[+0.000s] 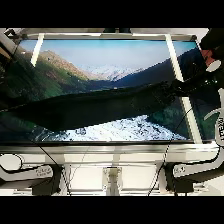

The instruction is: Fold the clothes and pants, and hang the long-sleeved shirts on hangers.

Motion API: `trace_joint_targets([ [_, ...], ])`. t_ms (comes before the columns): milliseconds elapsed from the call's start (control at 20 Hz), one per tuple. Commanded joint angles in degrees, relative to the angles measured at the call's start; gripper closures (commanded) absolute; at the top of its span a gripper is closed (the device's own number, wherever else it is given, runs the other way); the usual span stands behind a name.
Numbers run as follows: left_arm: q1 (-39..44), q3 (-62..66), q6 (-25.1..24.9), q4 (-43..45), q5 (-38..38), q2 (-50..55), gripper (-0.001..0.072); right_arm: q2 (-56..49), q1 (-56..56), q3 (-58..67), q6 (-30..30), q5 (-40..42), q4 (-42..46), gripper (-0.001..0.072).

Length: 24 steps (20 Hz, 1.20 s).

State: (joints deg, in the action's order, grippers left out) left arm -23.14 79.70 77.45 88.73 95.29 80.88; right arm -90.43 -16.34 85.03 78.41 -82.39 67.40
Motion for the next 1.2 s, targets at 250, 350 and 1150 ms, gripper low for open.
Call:
trace_joint_targets([
  [250,28.2,-0.7,1.1,-1.4,-1.3,-1.8,0.0682,0.0,0.1,0.0,-0.1,-1.1,-0.1,0.0222],
  [350,36.4,-0.2,4.0,-1.4,-5.6,-1.3,0.0682,0.0,0.1,0.0,-0.1,-1.2,-0.1,0.0222],
  [1150,52.3,10.6,14.1,-26.3,-19.9,19.9,0.0679,0.1,0.1,0.0,0.0,-3.7,-2.2,0.0222],
])
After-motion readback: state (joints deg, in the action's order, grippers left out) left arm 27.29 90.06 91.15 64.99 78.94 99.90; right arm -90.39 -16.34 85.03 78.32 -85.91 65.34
